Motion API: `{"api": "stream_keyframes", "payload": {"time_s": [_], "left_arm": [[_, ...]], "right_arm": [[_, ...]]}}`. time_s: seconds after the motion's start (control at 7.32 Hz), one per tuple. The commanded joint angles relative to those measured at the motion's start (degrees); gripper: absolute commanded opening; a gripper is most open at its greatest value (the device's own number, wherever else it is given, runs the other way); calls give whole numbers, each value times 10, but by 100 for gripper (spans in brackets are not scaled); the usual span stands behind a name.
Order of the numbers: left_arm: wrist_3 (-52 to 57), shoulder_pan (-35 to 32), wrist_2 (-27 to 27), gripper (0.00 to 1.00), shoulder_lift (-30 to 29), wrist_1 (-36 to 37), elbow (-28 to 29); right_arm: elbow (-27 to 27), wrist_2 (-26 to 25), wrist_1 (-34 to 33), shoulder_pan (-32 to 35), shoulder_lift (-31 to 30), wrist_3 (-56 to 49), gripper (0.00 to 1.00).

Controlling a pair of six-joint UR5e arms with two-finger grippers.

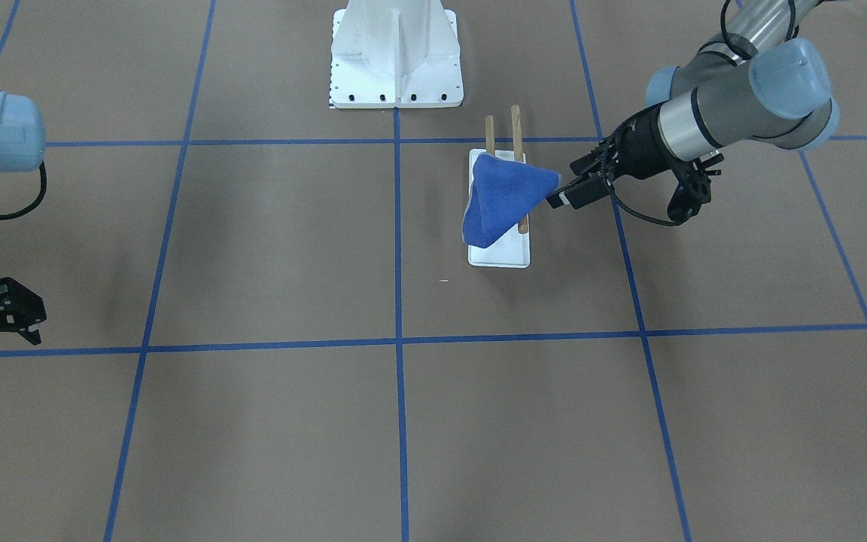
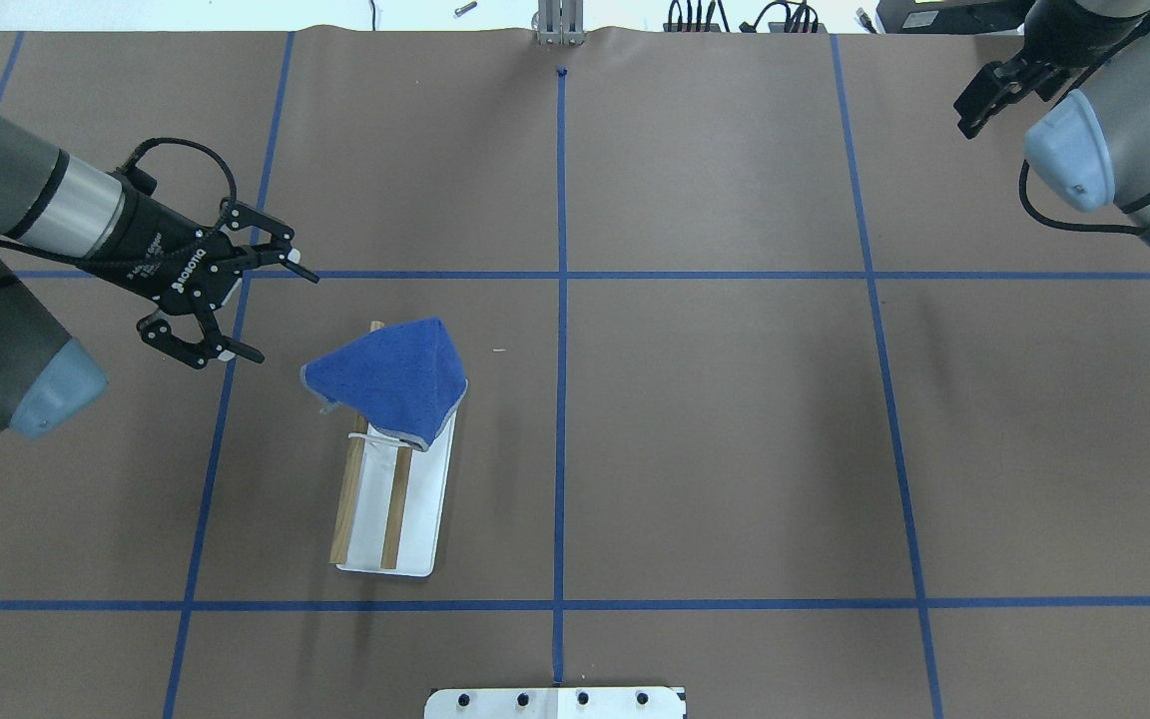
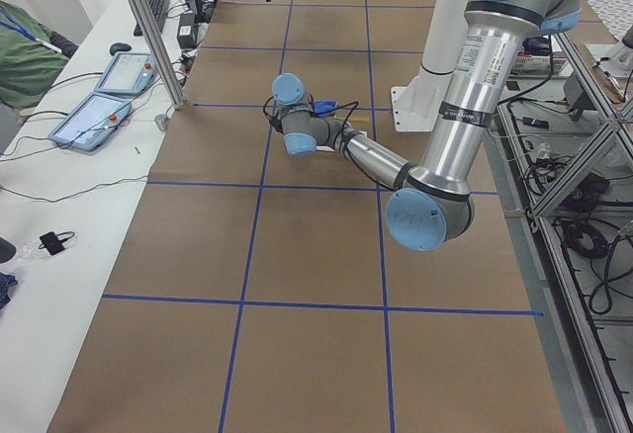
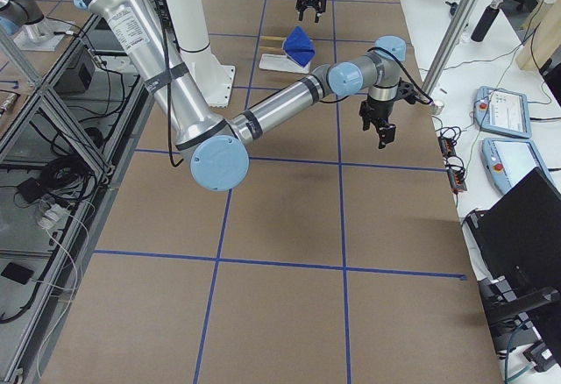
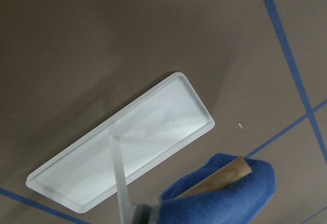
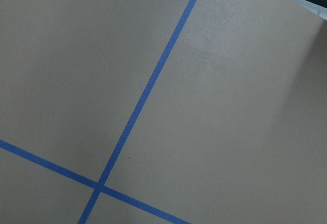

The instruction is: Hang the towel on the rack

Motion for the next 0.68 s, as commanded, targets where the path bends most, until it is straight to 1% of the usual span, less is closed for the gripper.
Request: {"api": "stream_keyframes", "payload": {"time_s": [0.0, 0.14, 0.27, 0.55], "left_arm": [[34, -48, -4, 99, 2, -1, 7], [64, -66, -4, 99, 6, 0, 9], [126, -83, -1, 99, 16, 0, 8], [292, -137, -1, 99, 33, 3, 8]], "right_arm": [[0, 12, 0, 17, -9, 0, 100], [0, 15, 0, 34, -24, 0, 100], [0, 15, -11, 57, -43, -1, 100], [3, 16, -20, 106, -85, -36, 100]]}}
